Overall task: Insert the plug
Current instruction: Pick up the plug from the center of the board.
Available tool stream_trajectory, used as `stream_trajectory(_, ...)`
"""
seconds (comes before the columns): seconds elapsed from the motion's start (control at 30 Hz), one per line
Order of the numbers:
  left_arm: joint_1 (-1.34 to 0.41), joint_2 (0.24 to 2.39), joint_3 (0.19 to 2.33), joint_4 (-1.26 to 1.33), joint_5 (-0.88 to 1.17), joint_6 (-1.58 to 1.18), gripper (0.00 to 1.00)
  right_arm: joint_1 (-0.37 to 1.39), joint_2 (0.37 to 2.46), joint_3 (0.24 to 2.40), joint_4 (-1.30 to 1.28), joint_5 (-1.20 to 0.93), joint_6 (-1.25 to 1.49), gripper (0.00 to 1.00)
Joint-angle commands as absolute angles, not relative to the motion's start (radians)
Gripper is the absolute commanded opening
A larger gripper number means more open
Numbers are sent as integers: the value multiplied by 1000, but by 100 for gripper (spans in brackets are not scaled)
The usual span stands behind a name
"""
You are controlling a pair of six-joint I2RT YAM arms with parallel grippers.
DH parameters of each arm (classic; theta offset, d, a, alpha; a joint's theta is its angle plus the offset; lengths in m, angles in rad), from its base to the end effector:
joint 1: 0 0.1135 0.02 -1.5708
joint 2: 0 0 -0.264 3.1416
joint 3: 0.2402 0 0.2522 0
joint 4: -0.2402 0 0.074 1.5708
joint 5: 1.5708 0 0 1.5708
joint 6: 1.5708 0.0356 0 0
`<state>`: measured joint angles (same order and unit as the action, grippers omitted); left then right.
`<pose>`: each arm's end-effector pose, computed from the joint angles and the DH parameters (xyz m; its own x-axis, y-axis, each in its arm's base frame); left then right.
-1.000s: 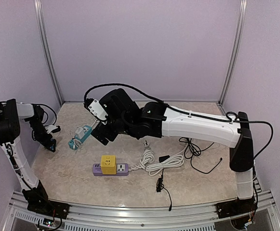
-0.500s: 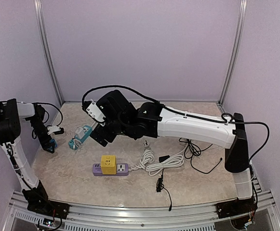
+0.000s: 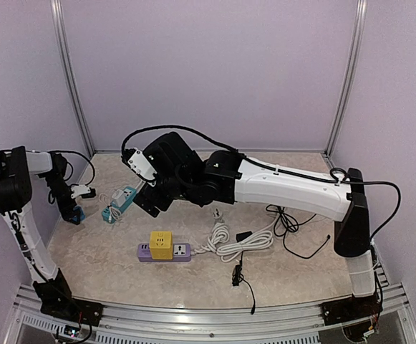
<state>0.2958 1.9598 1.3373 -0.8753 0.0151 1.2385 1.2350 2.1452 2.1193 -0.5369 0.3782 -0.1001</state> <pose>0.3465 0.1050 0.1544 -0.5857 0.8096 -0.0380 0.8071 0.5869 0.0640 0.1773 0.4682 0.3316 -0.0975 -0.5613 -0.8218 -0.7882 0.5477 -0.2806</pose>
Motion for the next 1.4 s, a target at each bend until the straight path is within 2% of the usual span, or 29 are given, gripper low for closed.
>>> stream_trajectory(0.0,288,1982,1353,-892,13,1247,86,1247,2161,2140,-567,372,-97,100)
stream_trajectory(0.2,288,1980,1342,-909,12,1252,70,1248,2161,2141,-557,373,-101,100)
stream_trajectory(0.37,289,1978,1336,-912,18,1246,49,1247,2158,2141,-554,376,-98,100)
stream_trajectory(0.5,298,1958,1316,-908,54,1234,42,1248,2151,2139,-542,406,-82,100)
stream_trajectory(0.67,343,1892,1337,-926,172,1186,36,1218,2118,2137,-517,427,33,100)
stream_trajectory(0.83,360,1743,1369,-1010,302,1163,36,1133,2010,2011,-387,225,235,100)
stream_trajectory(1.0,289,1590,1453,-1273,527,1244,36,1076,1919,1902,-270,132,366,97)
stream_trajectory(1.1,189,1551,1538,-1480,631,1319,36,1082,1873,1853,-219,34,231,94)
stream_trajectory(1.2,57,1534,1640,-1631,695,1340,35,1120,1810,1793,-205,-49,-56,95)
stream_trajectory(1.27,-63,1515,1667,-1643,700,1288,33,1145,1743,1706,-178,-49,-310,99)
stream_trajectory(1.37,-238,1456,1675,-1643,664,1254,33,1162,1647,1581,-124,-114,-572,100)
